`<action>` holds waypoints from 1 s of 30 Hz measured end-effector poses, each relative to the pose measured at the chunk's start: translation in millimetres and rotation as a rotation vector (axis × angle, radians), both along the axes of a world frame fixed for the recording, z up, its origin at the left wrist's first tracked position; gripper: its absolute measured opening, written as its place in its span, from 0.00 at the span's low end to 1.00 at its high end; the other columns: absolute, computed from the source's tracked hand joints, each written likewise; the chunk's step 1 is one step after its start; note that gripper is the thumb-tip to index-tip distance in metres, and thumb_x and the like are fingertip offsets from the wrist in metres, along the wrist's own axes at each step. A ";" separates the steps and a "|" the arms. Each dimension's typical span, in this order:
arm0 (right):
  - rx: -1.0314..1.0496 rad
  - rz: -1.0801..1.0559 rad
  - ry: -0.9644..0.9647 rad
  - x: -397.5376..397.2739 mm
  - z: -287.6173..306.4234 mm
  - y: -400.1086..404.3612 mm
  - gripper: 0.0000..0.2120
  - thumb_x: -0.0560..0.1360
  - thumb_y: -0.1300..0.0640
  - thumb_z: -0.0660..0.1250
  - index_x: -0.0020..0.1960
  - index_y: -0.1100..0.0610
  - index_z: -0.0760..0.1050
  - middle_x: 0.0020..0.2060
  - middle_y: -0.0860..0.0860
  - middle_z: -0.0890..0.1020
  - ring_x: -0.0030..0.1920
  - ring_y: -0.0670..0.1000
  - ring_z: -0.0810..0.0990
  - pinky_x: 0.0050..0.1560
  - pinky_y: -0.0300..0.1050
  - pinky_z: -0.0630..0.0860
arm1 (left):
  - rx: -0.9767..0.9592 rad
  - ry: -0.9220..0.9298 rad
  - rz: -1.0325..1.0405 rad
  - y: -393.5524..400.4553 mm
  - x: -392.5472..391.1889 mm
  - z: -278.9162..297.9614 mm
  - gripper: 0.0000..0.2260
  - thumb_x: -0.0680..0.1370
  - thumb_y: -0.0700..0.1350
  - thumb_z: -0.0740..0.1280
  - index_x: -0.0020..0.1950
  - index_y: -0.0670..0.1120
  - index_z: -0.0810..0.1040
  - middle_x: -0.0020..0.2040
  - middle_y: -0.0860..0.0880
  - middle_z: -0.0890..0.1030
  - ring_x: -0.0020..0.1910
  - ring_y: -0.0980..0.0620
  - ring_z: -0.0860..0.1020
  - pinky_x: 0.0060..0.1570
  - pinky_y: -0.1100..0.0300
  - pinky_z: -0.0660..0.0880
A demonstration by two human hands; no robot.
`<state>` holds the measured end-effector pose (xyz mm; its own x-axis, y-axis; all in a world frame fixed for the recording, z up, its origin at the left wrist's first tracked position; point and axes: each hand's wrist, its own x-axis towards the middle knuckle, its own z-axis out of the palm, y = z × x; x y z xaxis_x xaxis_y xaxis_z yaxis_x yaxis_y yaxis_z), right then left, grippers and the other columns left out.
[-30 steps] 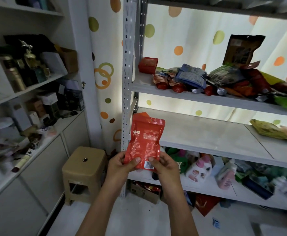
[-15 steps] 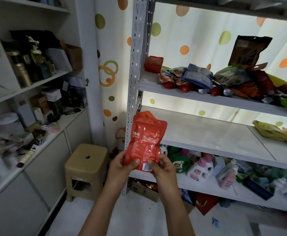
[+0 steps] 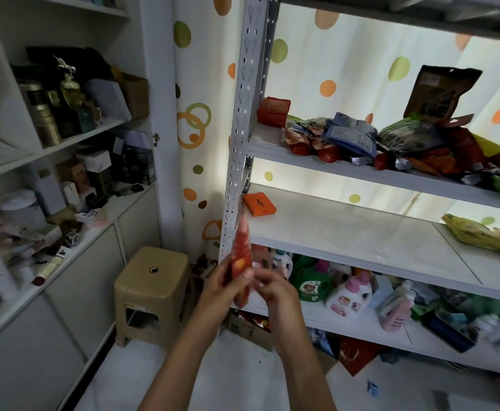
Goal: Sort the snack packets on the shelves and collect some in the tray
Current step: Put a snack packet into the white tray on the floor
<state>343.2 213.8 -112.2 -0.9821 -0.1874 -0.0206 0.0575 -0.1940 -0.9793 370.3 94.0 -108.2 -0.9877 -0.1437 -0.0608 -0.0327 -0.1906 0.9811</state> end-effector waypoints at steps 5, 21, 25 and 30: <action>0.055 -0.127 0.004 -3.6 -1.2 -8.1 0.10 0.77 0.67 0.66 0.46 0.56 0.84 0.44 0.46 0.86 0.50 0.47 0.84 0.50 0.41 0.80 | 0.090 -0.108 0.062 -1.1 -5.2 -3.7 0.14 0.75 0.55 0.68 0.60 0.57 0.76 0.56 0.50 0.82 0.55 0.49 0.81 0.57 0.52 0.77; 0.032 -0.150 -0.046 -24.4 -1.7 -23.5 0.14 0.72 0.62 0.75 0.55 0.51 0.80 0.51 0.48 0.85 0.49 0.47 0.85 0.45 0.41 0.82 | 0.016 -0.025 0.078 -42.7 -29.5 -4.8 0.13 0.77 0.51 0.67 0.61 0.54 0.73 0.55 0.53 0.82 0.51 0.53 0.83 0.39 0.66 0.79; 0.055 -0.185 0.003 -33.4 -0.1 -29.4 0.14 0.72 0.60 0.75 0.55 0.50 0.79 0.53 0.49 0.84 0.52 0.49 0.84 0.45 0.40 0.81 | 0.000 -0.015 0.132 -49.4 -44.0 -1.8 0.12 0.78 0.53 0.65 0.60 0.53 0.73 0.56 0.53 0.81 0.51 0.54 0.81 0.42 0.62 0.79; 0.051 -0.213 0.028 -50.3 6.0 -38.7 0.13 0.73 0.60 0.74 0.55 0.51 0.78 0.51 0.48 0.85 0.49 0.46 0.85 0.42 0.37 0.80 | -0.010 0.026 0.104 -55.3 -69.6 13.4 0.10 0.79 0.50 0.64 0.60 0.51 0.75 0.53 0.53 0.82 0.49 0.55 0.82 0.41 0.63 0.79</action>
